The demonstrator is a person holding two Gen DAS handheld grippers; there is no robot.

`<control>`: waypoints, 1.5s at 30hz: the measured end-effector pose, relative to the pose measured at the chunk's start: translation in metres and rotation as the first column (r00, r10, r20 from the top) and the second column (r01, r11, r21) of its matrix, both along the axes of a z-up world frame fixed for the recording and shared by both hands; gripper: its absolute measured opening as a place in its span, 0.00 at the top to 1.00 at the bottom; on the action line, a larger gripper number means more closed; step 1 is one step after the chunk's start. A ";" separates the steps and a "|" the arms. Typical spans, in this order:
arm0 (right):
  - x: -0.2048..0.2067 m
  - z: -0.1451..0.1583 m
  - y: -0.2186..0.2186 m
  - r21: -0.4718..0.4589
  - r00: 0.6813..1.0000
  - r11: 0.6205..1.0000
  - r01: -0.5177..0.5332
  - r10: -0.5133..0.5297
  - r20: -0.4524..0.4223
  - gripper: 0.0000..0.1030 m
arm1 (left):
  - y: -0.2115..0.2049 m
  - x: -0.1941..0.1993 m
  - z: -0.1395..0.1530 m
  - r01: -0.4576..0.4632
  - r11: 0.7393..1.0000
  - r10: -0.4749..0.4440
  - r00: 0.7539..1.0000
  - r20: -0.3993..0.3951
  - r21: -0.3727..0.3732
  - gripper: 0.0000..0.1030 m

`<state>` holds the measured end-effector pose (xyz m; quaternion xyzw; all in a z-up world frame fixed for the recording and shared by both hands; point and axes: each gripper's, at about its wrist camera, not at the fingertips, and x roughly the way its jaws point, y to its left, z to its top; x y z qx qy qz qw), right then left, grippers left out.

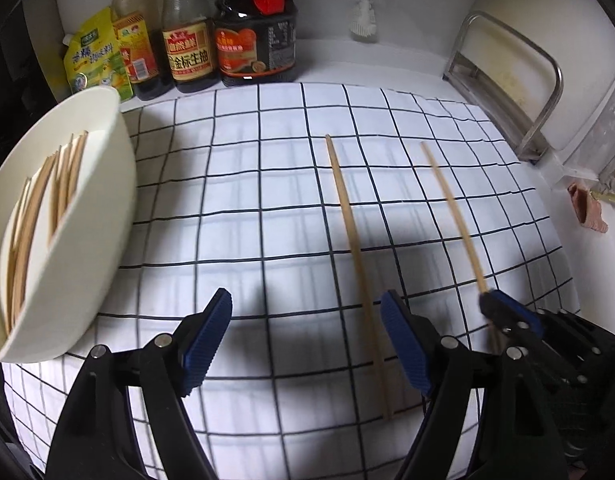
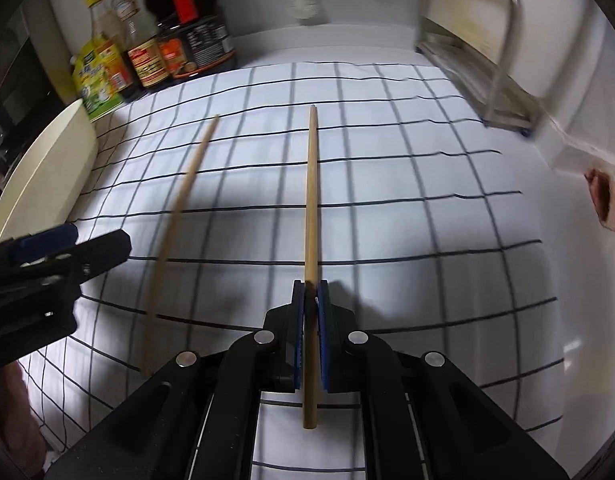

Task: Organize utensils
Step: 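Grasp one chopstick with the left tool while the right tool grasps the other, then carry both held chopsticks over the white plate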

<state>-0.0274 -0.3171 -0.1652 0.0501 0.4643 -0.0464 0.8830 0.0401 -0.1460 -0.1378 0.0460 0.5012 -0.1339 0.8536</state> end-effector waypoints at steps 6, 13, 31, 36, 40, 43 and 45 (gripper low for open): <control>0.000 0.002 -0.006 0.033 1.000 0.999 -0.002 0.001 0.022 0.79 | -0.008 0.007 -0.010 -0.009 1.000 0.009 1.000 0.006 0.018 0.27; 0.007 0.000 -0.006 -0.024 1.000 1.000 0.004 -0.004 0.027 0.68 | -0.013 0.007 -0.019 -0.018 0.999 0.018 1.000 0.009 0.037 0.27; 0.015 -0.002 0.004 -0.055 0.999 0.997 -0.049 0.050 0.019 0.94 | -0.032 0.003 -0.021 0.047 0.998 -0.047 0.999 -0.003 0.044 0.93; 0.009 0.014 0.001 0.040 0.998 0.998 -0.037 0.035 0.049 0.94 | -0.022 0.004 -0.017 0.045 0.999 -0.044 0.998 -0.043 0.029 0.93; 0.006 0.040 0.012 0.069 0.996 0.997 -0.044 0.039 0.078 0.94 | -0.003 0.001 0.011 0.045 0.999 -0.045 0.999 -0.017 -0.001 0.93; 0.010 0.063 0.031 0.069 0.992 0.995 -0.069 0.062 0.108 0.94 | 0.016 0.003 0.038 0.034 0.999 -0.034 0.999 0.014 -0.012 0.93; 0.015 0.077 0.048 0.062 0.988 0.993 -0.097 0.088 0.130 0.94 | 0.035 0.004 0.057 0.006 1.000 -0.005 0.999 0.044 -0.015 0.93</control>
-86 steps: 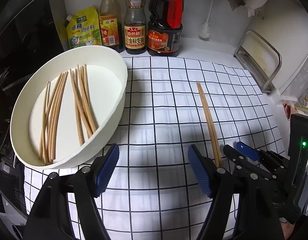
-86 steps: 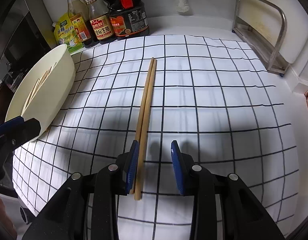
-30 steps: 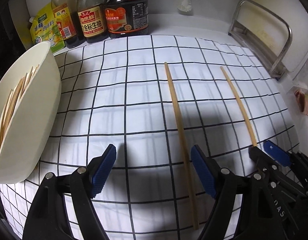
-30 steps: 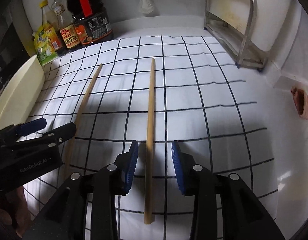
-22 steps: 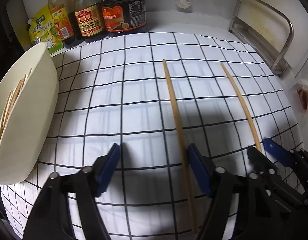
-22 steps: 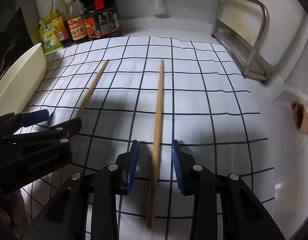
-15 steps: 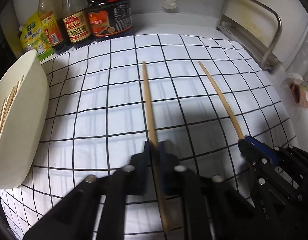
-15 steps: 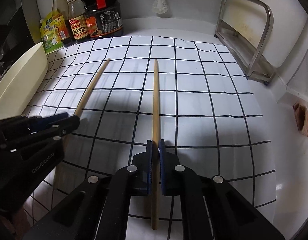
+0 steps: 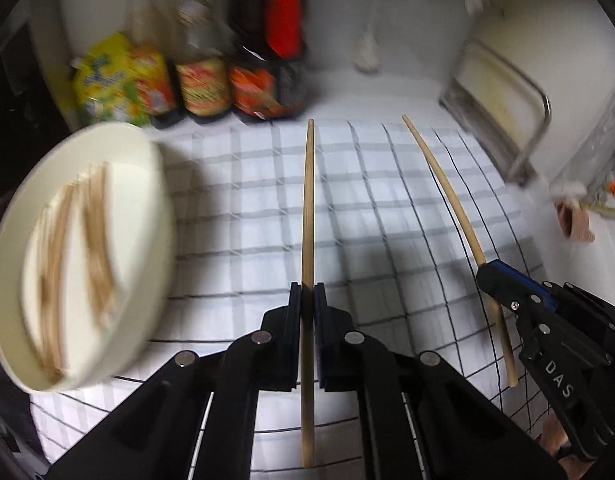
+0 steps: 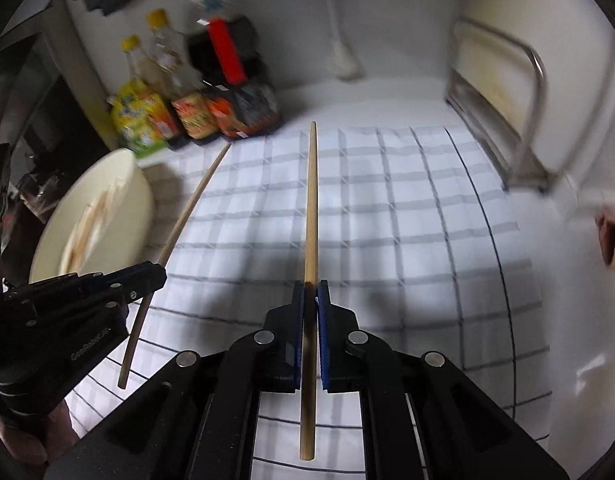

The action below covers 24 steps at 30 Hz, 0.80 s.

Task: Organize utensils
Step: 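Carry both held chopsticks over the white plate, then open the left tool into the plate while the right tool releases its chopstick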

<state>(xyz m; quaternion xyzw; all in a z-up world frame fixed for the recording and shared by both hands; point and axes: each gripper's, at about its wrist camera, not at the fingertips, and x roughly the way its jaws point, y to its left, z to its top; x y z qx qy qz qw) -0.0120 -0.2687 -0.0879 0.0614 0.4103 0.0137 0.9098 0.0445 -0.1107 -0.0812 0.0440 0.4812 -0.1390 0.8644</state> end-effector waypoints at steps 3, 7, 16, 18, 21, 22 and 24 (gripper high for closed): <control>0.013 0.017 0.035 -0.001 0.998 0.998 -0.058 0.058 0.026 0.94 | 0.035 0.005 0.027 -0.057 0.998 0.058 0.997 0.047 -0.009 0.93; 0.037 0.029 0.088 0.003 0.988 0.988 -0.153 0.153 0.038 0.94 | 0.089 0.015 0.047 -0.142 0.990 0.143 0.987 0.077 -0.018 0.93; 0.098 0.021 0.213 0.011 0.939 0.940 -0.342 0.342 -0.020 0.94 | 0.203 0.040 0.040 -0.306 0.952 0.306 0.950 0.064 -0.013 0.93; 0.110 0.011 0.234 0.007 0.930 0.931 -0.364 0.364 -0.050 0.94 | 0.221 0.047 0.032 -0.327 0.945 0.327 0.944 0.041 -0.013 0.93; 0.122 -0.004 0.256 0.010 0.921 0.926 -0.377 0.377 -0.096 0.94 | 0.234 0.054 0.018 -0.339 0.941 0.339 0.941 0.011 -0.007 0.93; 0.125 -0.009 0.261 0.010 0.919 0.925 -0.379 0.378 -0.110 0.94 | 0.238 0.056 0.014 -0.341 0.940 0.341 0.940 0.003 -0.002 0.93; 0.128 -0.019 0.267 0.015 0.917 0.926 -0.378 0.376 -0.136 0.94 | 0.244 0.059 0.003 -0.347 0.938 0.347 0.938 -0.020 0.003 0.93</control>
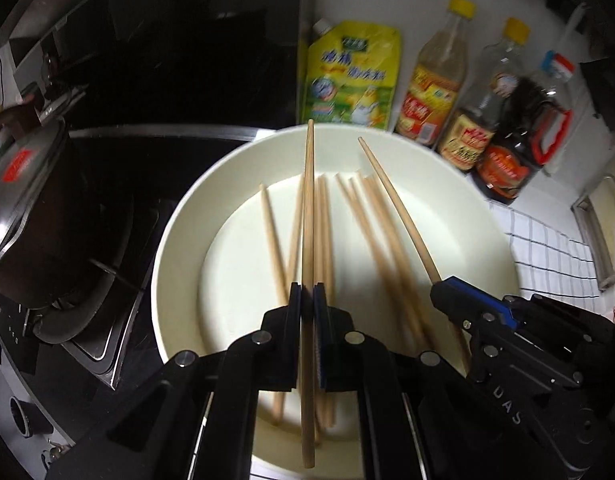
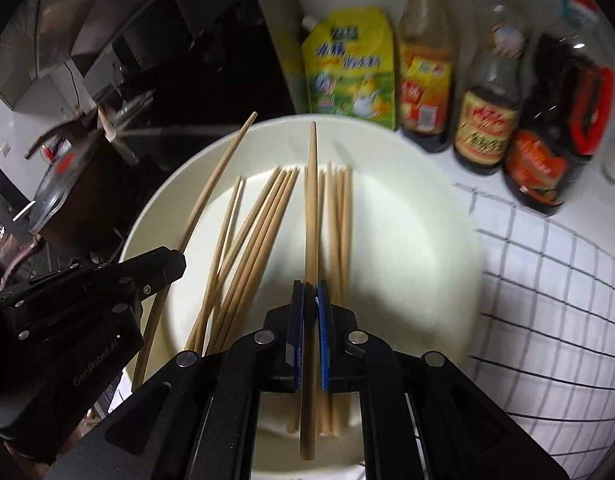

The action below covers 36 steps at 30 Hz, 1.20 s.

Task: Organize utensils

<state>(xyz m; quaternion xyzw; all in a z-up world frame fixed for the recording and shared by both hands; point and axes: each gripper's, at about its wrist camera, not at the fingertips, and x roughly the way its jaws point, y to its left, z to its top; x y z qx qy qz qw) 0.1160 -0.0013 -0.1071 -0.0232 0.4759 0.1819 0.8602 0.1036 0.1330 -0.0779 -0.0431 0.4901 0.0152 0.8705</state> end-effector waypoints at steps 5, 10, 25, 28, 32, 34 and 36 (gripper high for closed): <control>0.004 -0.010 0.001 -0.015 1.000 1.000 0.010 -0.010 -0.028 0.94 | 0.006 0.002 -0.016 -0.010 1.000 0.010 0.999 -0.037 -0.006 0.93; 0.004 -0.007 -0.003 -0.001 0.999 0.999 0.034 -0.034 -0.033 0.94 | 0.008 0.001 -0.014 -0.019 1.000 0.018 0.999 -0.036 -0.013 0.79; -0.038 0.042 -0.022 -0.007 0.996 0.999 0.054 -0.053 0.071 0.70 | 0.018 -0.032 0.043 -0.078 0.997 0.079 0.995 0.059 -0.007 0.28; -0.046 0.047 -0.024 -0.006 0.995 0.998 0.055 -0.055 0.079 0.66 | 0.016 -0.039 0.048 -0.083 0.997 0.083 0.995 0.063 -0.002 0.28; -0.058 0.054 -0.027 -0.002 0.995 0.999 0.049 -0.049 0.089 0.65 | 0.015 -0.046 0.053 -0.089 0.996 0.089 0.994 0.067 -0.006 0.28; -0.061 0.056 -0.028 -0.004 0.994 0.999 0.048 -0.048 0.096 0.65 | 0.013 -0.050 0.058 -0.089 0.996 0.089 0.993 0.074 -0.002 0.28; -0.065 0.059 -0.028 -0.002 0.994 0.999 0.045 -0.045 0.101 0.65 | 0.012 -0.053 0.063 -0.088 0.996 0.088 0.993 0.085 0.001 0.28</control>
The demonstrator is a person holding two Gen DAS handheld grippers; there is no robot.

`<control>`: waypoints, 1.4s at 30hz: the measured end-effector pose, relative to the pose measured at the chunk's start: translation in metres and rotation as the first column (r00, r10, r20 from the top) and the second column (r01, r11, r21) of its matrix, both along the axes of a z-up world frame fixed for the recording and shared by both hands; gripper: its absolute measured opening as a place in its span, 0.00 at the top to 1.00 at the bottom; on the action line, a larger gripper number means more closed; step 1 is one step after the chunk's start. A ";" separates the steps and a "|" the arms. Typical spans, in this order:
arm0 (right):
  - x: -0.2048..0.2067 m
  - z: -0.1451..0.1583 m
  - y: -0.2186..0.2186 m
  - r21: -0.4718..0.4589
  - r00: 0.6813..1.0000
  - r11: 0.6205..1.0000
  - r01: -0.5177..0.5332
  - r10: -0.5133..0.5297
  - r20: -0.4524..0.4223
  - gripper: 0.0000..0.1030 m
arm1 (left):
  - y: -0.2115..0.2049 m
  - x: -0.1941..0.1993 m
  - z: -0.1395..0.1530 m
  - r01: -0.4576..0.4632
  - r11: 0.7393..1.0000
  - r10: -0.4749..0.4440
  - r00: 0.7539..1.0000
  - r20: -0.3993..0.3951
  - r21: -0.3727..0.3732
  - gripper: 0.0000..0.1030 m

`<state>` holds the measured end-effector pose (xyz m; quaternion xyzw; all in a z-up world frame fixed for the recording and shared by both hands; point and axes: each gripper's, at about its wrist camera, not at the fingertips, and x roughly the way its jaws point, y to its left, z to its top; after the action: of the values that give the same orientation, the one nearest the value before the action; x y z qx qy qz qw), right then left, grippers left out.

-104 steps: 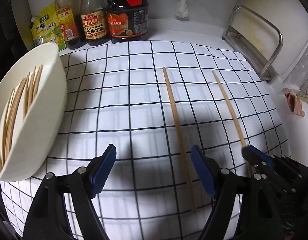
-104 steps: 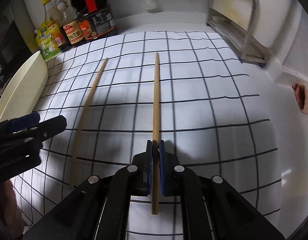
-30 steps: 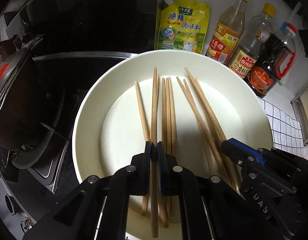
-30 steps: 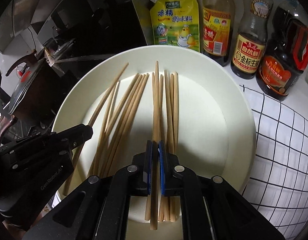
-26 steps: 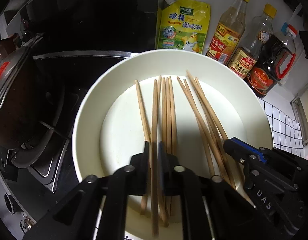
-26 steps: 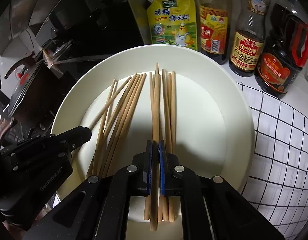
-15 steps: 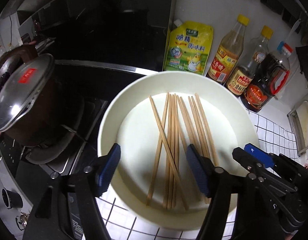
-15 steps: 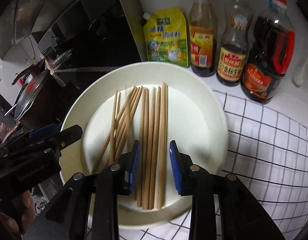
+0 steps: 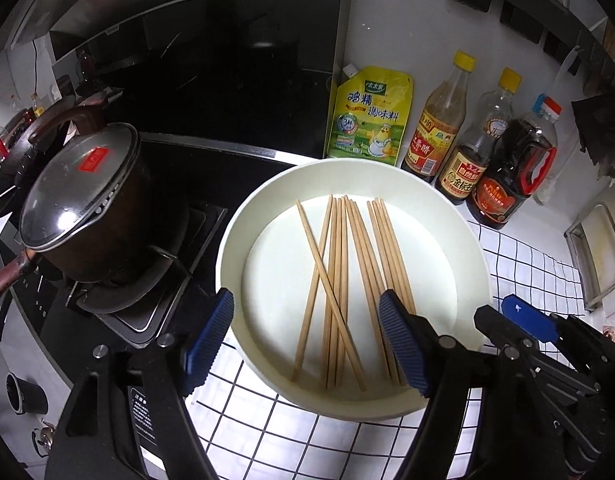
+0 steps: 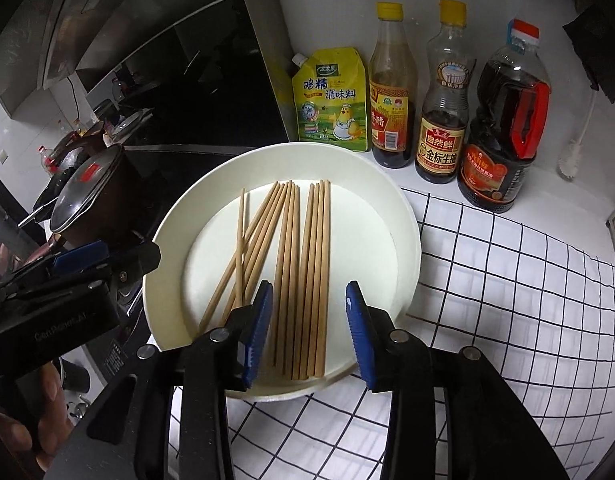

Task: Organize utensils

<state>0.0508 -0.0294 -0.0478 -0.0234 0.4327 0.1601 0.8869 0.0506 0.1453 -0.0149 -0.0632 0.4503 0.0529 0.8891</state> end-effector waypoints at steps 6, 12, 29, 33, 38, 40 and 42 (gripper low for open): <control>-0.008 0.009 0.001 -0.003 1.000 1.000 -0.005 0.005 0.024 0.64 | 0.000 -0.007 0.010 -0.010 1.000 0.010 1.000 0.019 0.006 0.28; -0.013 0.016 0.001 -0.009 0.999 1.000 -0.003 0.003 0.040 0.61 | 0.000 -0.014 0.014 -0.019 1.000 0.018 1.000 0.020 0.015 0.28; -0.026 0.027 0.000 -0.031 0.998 0.999 -0.003 0.005 0.057 0.53 | 0.004 -0.032 0.024 -0.048 0.999 0.047 0.998 0.038 0.014 0.08; -0.029 0.030 -0.002 -0.038 0.998 0.999 0.001 0.001 0.061 0.52 | 0.003 -0.036 0.028 -0.043 0.999 0.042 0.998 0.041 0.010 0.08; -0.032 0.032 -0.002 -0.042 0.998 0.999 0.000 0.003 0.066 0.52 | 0.003 -0.040 0.033 -0.049 0.999 0.048 0.998 0.048 0.012 0.07; -0.034 0.033 -0.003 -0.043 0.998 0.999 0.000 0.003 0.069 0.52 | 0.003 -0.042 0.034 -0.054 0.998 0.053 0.997 0.047 0.014 0.07; -0.035 0.034 -0.003 -0.043 0.997 0.999 -0.001 0.004 0.072 0.52 | 0.004 -0.042 0.035 -0.058 0.998 0.057 0.997 0.048 0.016 0.07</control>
<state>0.0161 -0.0324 -0.0134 -0.0489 0.4039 0.1509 0.9009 0.0087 0.1489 0.0201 -0.0698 0.4268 0.0809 0.8980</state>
